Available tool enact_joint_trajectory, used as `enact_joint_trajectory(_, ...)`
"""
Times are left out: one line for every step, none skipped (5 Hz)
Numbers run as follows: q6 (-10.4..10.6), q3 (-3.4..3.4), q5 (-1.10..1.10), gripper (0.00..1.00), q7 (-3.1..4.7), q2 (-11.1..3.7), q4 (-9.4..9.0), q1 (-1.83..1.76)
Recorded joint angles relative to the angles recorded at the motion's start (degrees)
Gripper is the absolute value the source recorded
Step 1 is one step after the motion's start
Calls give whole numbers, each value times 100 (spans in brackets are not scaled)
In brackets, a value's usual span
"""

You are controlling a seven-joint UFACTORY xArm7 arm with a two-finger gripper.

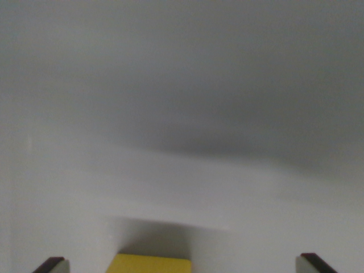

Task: Pick yellow cube

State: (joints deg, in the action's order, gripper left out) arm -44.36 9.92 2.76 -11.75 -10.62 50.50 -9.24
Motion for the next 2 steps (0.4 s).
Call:
enact_joint_trajectory(0,0,0,0,0,0,0,0)
enact_joint_trajectory(196,52,9,0,-45,-37,-165,-49)
